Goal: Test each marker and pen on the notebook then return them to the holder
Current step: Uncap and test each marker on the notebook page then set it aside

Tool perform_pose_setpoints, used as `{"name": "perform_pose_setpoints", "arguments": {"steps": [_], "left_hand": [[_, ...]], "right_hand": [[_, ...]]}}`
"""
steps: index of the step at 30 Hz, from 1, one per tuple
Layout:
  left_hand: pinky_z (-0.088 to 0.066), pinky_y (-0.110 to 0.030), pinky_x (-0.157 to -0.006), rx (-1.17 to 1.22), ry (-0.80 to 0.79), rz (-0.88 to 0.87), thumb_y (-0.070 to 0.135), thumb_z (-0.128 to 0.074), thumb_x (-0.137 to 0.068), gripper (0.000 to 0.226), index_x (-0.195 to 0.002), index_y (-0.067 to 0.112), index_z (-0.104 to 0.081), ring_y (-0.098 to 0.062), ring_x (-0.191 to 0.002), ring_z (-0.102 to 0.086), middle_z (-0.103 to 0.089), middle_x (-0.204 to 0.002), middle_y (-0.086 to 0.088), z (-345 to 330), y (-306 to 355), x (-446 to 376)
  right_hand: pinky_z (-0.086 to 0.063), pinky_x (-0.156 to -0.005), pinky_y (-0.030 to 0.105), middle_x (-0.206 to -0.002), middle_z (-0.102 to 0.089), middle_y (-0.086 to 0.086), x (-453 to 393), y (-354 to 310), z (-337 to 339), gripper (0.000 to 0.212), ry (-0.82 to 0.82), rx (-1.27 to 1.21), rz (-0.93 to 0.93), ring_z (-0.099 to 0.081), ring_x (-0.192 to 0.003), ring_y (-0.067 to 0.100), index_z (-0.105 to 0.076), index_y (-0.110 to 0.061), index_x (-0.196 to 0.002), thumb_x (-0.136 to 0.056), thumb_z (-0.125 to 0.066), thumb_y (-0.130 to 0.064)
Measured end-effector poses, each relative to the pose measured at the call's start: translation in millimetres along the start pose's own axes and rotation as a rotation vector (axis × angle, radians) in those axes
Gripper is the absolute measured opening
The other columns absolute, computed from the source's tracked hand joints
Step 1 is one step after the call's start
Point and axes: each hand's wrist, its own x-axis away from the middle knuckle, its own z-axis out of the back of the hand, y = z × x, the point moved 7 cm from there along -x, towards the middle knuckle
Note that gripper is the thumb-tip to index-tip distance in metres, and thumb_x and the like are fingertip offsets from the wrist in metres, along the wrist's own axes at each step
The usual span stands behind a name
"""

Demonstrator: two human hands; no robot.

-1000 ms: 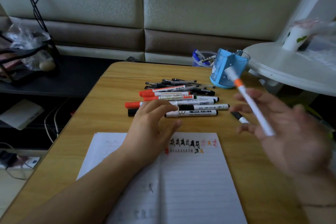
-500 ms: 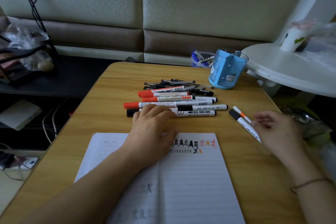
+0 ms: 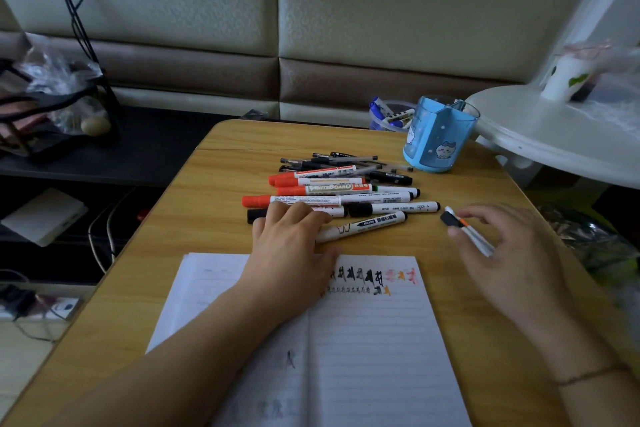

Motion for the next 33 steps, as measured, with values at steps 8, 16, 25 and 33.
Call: {"name": "perform_pose_setpoints", "arguments": {"steps": [8,16,25,33], "left_hand": [[-0.039,-0.039,-0.077,0.121,0.204,-0.017,0.035,-0.057,-0.087,0.022,-0.093,0.024,-0.075,-0.023,-0.09,-0.053,-0.066,-0.09,0.007,15.0,-0.2,0.6],[-0.047,-0.035,-0.084,0.258,0.11,-0.28,0.035,-0.05,-0.095,0.03,-0.112,0.015,-0.066,-0.015,-0.099,-0.056,-0.063,-0.105,0.004,24.2,25.3,7.1],[-0.044,-0.036,-0.057,0.282,-0.102,-0.565,0.03,-0.045,-0.101,0.02,-0.099,0.016,-0.059,-0.026,-0.069,-0.056,-0.064,-0.083,0.0,22.2,65.3,26.7],[-0.038,-0.032,-0.046,0.382,-0.132,-0.517,0.046,-0.049,-0.099,0.027,-0.097,0.028,-0.069,-0.023,-0.051,-0.04,-0.059,-0.059,0.002,20.1,61.3,24.9]], "right_hand": [[-0.035,-0.097,0.025,-0.12,-0.052,-0.018,10.4,-29.0,-20.7,0.048,-0.138,-0.102,0.182,-0.041,-0.119,0.002,-0.059,-0.028,-0.125,-0.081,-0.062,-0.047],[-0.058,-0.057,0.028,-0.073,-0.071,0.004,16.0,-36.3,-19.1,0.039,-0.229,-0.78,0.065,-0.066,-0.058,0.014,-0.07,-0.042,-0.097,-0.069,-0.066,-0.069],[-0.053,-0.058,0.023,-0.067,-0.069,0.01,30.6,-69.0,-28.3,0.025,-0.473,-1.072,0.069,-0.067,-0.061,0.023,-0.066,-0.019,-0.073,-0.071,-0.074,-0.043],[-0.053,-0.06,0.027,-0.07,-0.069,-0.001,32.8,-70.7,-22.6,0.014,-0.46,-0.992,0.164,-0.067,-0.066,0.019,-0.063,-0.024,-0.072,-0.078,-0.067,-0.036]]}}
